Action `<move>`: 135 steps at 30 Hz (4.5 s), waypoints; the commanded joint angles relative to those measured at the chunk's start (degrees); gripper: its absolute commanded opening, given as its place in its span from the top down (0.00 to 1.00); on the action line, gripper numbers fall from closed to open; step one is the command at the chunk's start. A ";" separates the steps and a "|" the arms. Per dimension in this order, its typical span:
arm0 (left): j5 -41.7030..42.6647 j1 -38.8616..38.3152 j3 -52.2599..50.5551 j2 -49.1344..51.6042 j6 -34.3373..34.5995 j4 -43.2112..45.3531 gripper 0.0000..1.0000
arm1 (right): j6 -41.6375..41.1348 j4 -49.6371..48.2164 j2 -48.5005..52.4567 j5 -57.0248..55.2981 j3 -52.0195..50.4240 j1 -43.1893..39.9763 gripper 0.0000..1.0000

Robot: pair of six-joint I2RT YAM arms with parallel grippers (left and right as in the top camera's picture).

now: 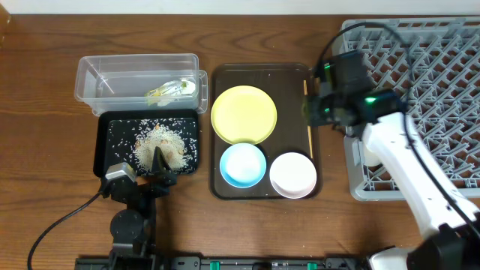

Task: Sort waste into correct bins and load items into the dishwasher rack

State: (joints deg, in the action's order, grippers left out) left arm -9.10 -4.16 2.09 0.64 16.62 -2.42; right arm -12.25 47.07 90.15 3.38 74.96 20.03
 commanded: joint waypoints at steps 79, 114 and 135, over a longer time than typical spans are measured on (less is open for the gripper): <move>0.13 0.39 -1.86 -0.04 -0.72 -0.72 0.05 | -2.43 6.49 -2.82 3.08 -18.32 0.31 0.60; 0.13 0.39 -1.86 -0.04 -0.72 -0.72 0.05 | -13.79 -0.17 -22.84 -64.87 -9.46 -4.46 0.99; 0.11 0.39 -1.86 -0.04 -0.72 -0.74 0.05 | -8.87 -8.70 6.80 -65.48 -9.49 -13.14 0.99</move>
State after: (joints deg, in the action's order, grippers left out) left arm -8.93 -4.16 1.96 0.64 16.47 -2.20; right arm -22.06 38.76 95.66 -65.30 65.19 5.76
